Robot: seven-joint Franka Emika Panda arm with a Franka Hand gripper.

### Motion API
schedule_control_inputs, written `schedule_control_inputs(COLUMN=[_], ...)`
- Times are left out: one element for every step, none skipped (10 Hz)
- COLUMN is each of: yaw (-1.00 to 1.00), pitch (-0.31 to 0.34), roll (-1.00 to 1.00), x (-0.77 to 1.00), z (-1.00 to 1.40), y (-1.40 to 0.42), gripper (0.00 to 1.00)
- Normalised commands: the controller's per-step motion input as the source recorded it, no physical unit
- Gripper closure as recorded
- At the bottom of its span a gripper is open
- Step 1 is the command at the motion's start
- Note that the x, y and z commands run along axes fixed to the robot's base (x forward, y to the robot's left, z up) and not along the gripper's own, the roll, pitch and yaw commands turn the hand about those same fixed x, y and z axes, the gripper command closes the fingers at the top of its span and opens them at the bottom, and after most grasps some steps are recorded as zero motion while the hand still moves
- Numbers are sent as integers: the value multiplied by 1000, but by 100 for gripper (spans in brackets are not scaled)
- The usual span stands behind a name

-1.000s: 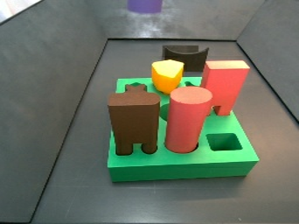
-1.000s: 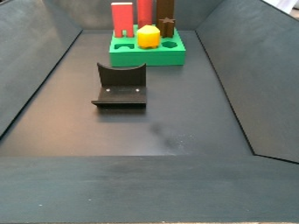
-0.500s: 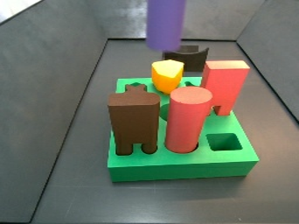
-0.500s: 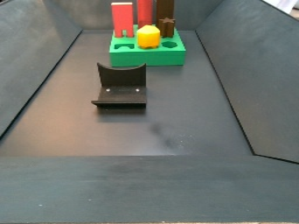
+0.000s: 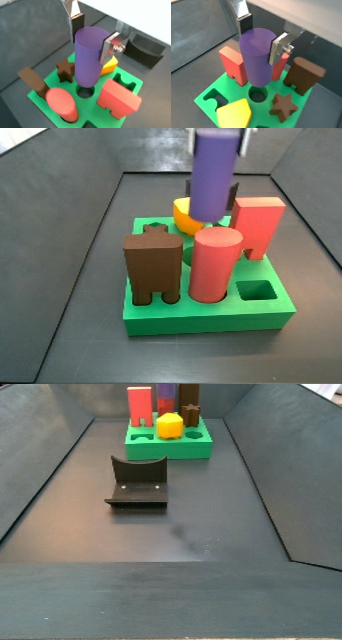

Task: Pick up the round object. Move up. Move to above the board. Insert the round object.
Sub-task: Insert the round object.

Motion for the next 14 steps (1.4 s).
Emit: schedule_control_inputs(yaw=[0, 49, 49, 0, 0, 0, 0, 0, 0, 14, 0, 9, 23, 14], pitch=[-34, -94, -133, -107, -129, -84, -91, -49, -11, 0, 31, 29, 0, 0], roll=[140, 151, 127, 3, 71, 126, 120, 131, 163, 211, 236, 207, 246, 263], x=[97, 0, -69, -29, -117, -3, -20, 0, 0, -54, -194, 0, 0, 0], z=[-614, -574, -534, -137, -449, -634, -674, -717, -731, -766, -723, -783, -831, -826], y=[-6, 0, 0, 0, -34, -54, -29, -17, 0, 0, 0, 0, -83, -146], gripper=[100, 100, 100, 100, 100, 100, 100, 100, 100, 100, 100, 100, 100, 100])
